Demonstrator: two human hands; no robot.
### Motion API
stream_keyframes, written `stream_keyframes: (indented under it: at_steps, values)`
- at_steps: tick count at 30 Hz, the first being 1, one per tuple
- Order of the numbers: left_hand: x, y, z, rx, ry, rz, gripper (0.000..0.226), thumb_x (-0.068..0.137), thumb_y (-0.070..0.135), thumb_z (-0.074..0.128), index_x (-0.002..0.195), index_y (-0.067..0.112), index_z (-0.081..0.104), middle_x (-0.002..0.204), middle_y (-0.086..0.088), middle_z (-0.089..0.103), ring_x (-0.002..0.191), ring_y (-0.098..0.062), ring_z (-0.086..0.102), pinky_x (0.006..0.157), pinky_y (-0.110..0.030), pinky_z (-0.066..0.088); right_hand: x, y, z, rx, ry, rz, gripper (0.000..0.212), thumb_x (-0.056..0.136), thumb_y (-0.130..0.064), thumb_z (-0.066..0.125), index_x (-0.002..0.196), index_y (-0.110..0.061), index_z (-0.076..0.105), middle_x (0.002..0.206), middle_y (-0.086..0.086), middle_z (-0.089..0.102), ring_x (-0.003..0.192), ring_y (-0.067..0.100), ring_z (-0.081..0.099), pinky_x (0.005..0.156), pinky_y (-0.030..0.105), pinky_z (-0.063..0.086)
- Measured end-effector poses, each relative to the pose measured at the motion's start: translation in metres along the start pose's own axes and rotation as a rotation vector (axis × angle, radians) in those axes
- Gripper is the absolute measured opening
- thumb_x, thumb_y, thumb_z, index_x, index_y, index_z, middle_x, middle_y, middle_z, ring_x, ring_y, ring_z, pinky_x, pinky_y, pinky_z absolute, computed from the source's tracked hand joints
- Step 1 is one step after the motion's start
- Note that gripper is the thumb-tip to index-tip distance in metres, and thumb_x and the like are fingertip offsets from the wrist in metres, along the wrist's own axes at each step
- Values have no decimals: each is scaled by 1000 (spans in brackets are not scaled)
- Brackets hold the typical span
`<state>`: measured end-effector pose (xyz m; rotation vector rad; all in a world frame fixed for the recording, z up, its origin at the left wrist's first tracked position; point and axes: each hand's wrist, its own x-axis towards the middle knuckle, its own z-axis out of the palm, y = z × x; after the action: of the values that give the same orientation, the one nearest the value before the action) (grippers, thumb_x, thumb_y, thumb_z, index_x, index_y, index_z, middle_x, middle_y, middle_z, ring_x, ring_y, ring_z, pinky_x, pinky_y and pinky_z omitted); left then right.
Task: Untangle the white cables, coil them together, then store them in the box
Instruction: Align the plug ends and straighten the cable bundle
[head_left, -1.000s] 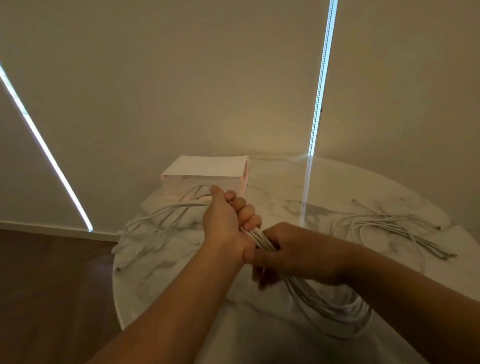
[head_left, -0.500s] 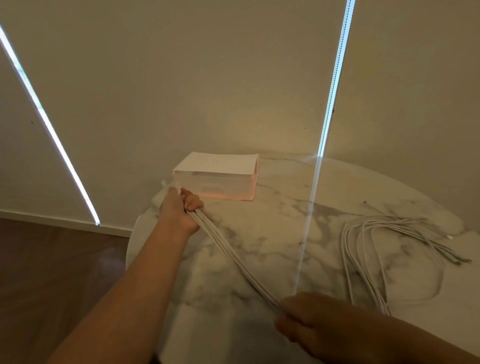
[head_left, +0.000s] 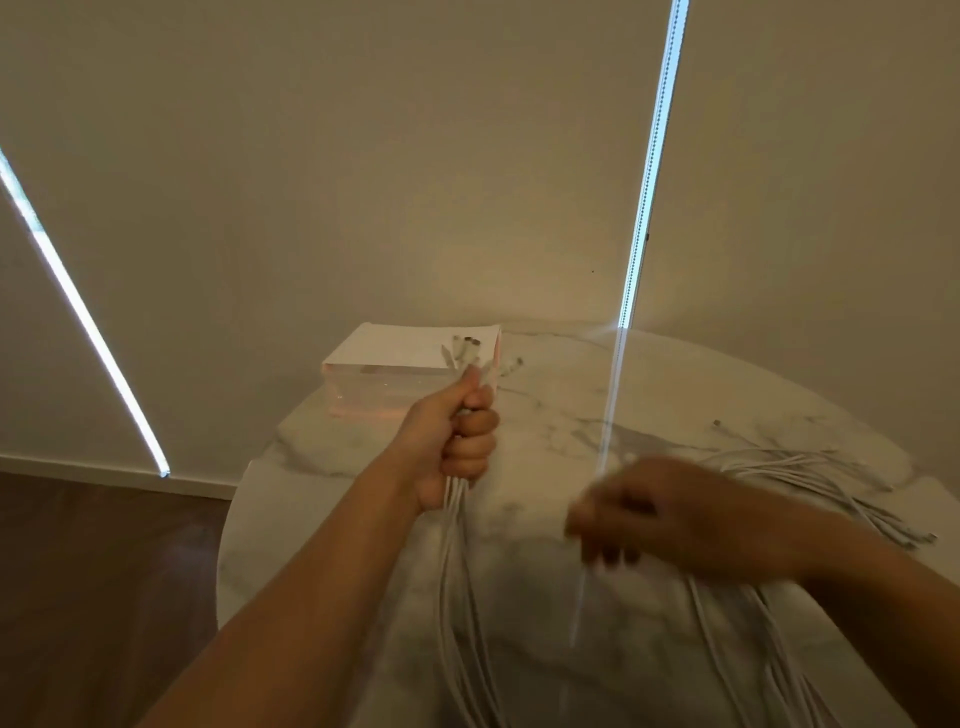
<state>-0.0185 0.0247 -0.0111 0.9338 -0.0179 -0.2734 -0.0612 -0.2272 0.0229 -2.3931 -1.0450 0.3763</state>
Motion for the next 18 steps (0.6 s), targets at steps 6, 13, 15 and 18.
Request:
stream_keyframes:
  at_steps: [6, 13, 15, 18]
  values:
    - [8, -20, 37, 341, -67, 17, 41, 90, 54, 43, 63, 23, 37, 50, 7, 22, 36, -5, 15, 36, -12, 13, 80, 11, -28, 344, 486, 161, 36, 87, -50, 63, 84, -16, 76, 74, -2, 74, 58, 13, 63, 57, 28, 51]
    - [9, -25, 28, 265, -97, 23, 43, 90, 58, 41, 67, 22, 45, 50, 7, 20, 36, -4, 14, 37, -11, 13, 100, 18, -18, 866, 517, 121, 19, 84, -18, 74, 92, 0, 73, 67, 11, 66, 55, 14, 54, 51, 22, 46]
    - [8, -24, 24, 165, -130, 24, 45, 89, 58, 38, 72, 19, 52, 50, 7, 20, 35, -3, 14, 37, -11, 11, 99, 20, -18, 1071, 448, 97, 16, 84, -8, 71, 97, 2, 69, 77, 20, 68, 62, 17, 62, 57, 21, 52]
    - [8, -24, 22, 100, -145, 39, 50, 88, 62, 33, 76, 18, 54, 53, 5, 16, 39, -5, 9, 41, -13, 7, 103, 19, -16, 1118, 500, 55, 13, 85, 1, 67, 96, 7, 66, 76, 22, 69, 64, 19, 69, 59, 19, 55]
